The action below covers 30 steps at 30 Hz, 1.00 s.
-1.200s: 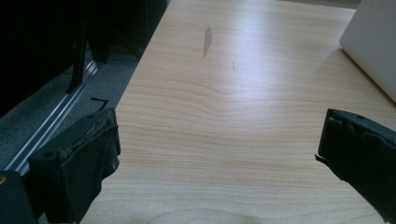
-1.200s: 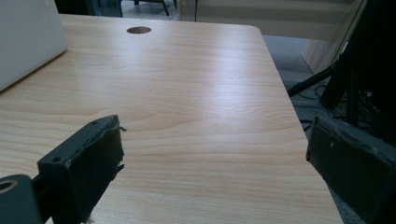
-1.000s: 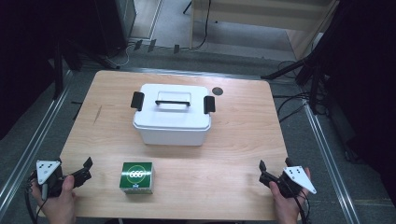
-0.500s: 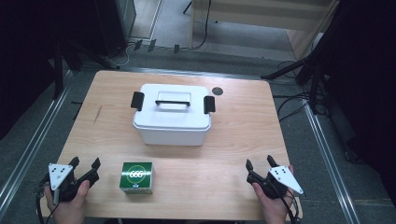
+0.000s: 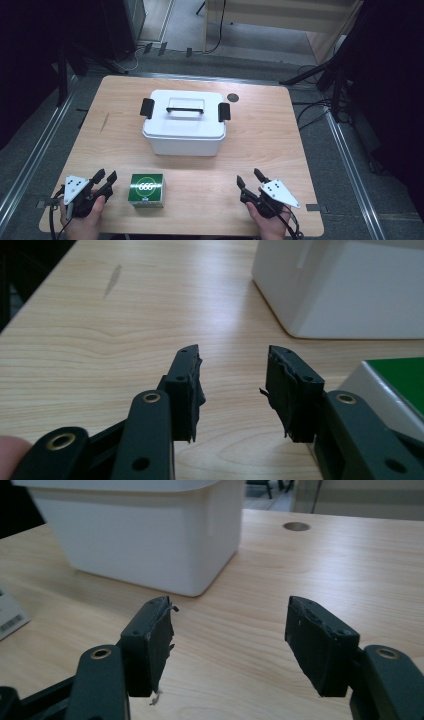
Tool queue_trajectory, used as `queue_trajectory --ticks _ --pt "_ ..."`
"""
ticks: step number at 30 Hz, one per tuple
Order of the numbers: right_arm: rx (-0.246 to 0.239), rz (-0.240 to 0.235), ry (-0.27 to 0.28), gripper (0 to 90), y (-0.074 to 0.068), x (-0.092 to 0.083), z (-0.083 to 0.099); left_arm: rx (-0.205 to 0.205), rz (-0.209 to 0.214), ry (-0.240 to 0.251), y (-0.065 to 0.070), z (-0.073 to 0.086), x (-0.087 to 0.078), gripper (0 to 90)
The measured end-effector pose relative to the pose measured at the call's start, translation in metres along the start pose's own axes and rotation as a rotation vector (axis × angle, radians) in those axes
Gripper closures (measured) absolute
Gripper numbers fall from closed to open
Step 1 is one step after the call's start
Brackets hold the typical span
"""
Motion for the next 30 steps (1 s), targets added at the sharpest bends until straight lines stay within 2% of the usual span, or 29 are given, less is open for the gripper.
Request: queue_trajectory --ticks 1,2,3,5,6,8,9,10,15,16,18,21,26,30 --pt "0.000 0.000 0.000 35.9 0.000 0.000 0.000 0.000 0.000 0.000 0.000 0.000 0.000 61.5" --pt "-0.016 -0.016 -0.015 37.1 -0.011 0.003 0.001 0.009 0.029 -0.014 0.004 0.001 0.001 63.5" --pt "-0.022 -0.020 -0.020 37.9 -0.014 0.004 0.001 0.012 0.037 -0.021 0.007 0.002 0.002 64.3" --pt "-0.029 -0.015 -0.022 38.8 -0.018 0.005 0.001 0.014 0.047 -0.026 0.009 0.002 0.002 67.0" --pt "-0.032 -0.009 -0.035 40.3 -0.025 0.007 0.002 0.015 0.059 -0.033 0.011 0.003 0.002 67.9" --pt "-0.026 -0.029 -0.036 43.9 -0.031 0.009 0.003 0.009 0.107 -0.048 0.017 0.005 0.002 70.4" --pt "-0.026 -0.029 -0.036 43.9 -0.031 0.009 0.003 0.009 0.107 -0.048 0.017 0.005 0.002 71.2" --pt "-0.034 -0.037 -0.040 46.6 -0.036 0.011 0.003 0.009 0.124 -0.058 0.020 0.006 0.003 71.9" --pt "-0.030 -0.076 -0.052 52.6 -0.045 0.015 0.006 0.022 0.124 -0.077 0.027 0.009 0.004 75.4" --pt "-0.014 -0.111 -0.049 56.7 -0.049 0.017 0.006 0.021 0.121 -0.083 0.031 0.010 0.004 76.2" --pt "0.005 -0.152 -0.047 66.3 -0.054 0.018 0.007 0.030 0.112 -0.088 0.034 0.010 0.004 78.9" --pt "-0.005 -0.190 -0.056 72.3 -0.062 0.020 0.008 0.028 0.113 -0.095 0.036 0.011 0.004 81.1" --pt "-0.032 -0.254 -0.081 75.1 -0.077 0.026 0.011 0.027 0.121 -0.108 0.040 0.013 0.005 84.6" --pt "-0.048 -0.271 -0.097 75.4 -0.087 0.031 0.014 0.038 0.137 -0.118 0.047 0.015 0.005 84.7"
Point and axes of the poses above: each handheld gripper's, and its own axes: x roughly forward along the jaws, z roughly out of its underside, y roughly to its right, the point moved 3 cm from there along x, roughly forward along the jaws, and after that the axes turned 3 degrees about -z, right-handed, at the moved point
